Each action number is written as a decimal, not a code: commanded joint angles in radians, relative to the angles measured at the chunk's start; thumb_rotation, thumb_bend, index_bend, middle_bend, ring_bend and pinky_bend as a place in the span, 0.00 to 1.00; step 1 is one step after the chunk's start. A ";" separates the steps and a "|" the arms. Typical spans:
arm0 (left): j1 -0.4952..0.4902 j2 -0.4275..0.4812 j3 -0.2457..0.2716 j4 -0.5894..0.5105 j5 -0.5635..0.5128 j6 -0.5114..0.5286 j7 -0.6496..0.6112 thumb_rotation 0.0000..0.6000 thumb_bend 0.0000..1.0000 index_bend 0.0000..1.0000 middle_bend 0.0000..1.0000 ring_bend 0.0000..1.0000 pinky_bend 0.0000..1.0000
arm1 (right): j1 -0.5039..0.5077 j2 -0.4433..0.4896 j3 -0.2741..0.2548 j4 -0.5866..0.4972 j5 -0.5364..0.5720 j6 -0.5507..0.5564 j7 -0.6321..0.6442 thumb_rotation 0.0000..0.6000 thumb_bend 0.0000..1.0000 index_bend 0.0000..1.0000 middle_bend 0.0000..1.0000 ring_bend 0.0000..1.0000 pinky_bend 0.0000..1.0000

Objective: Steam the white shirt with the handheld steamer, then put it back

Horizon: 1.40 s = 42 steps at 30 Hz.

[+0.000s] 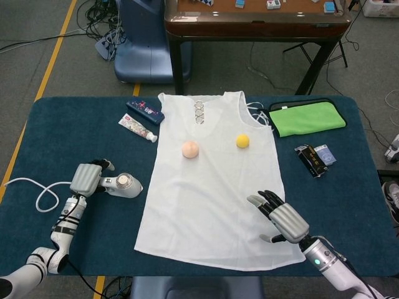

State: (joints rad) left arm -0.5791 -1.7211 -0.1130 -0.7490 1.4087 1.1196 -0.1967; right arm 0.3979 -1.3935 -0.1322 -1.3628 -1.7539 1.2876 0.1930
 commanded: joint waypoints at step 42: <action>0.194 0.417 -0.024 -0.690 -0.057 0.162 0.172 1.00 0.12 0.06 0.00 0.01 0.15 | -0.040 0.146 0.062 -0.067 0.087 0.054 -0.014 1.00 0.38 0.00 0.12 0.01 0.00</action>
State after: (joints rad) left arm -0.4179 -1.3260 -0.1535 -1.4139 1.3148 1.2333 -0.0011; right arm 0.3680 -1.2609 -0.0784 -1.4191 -1.6820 1.3368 0.1887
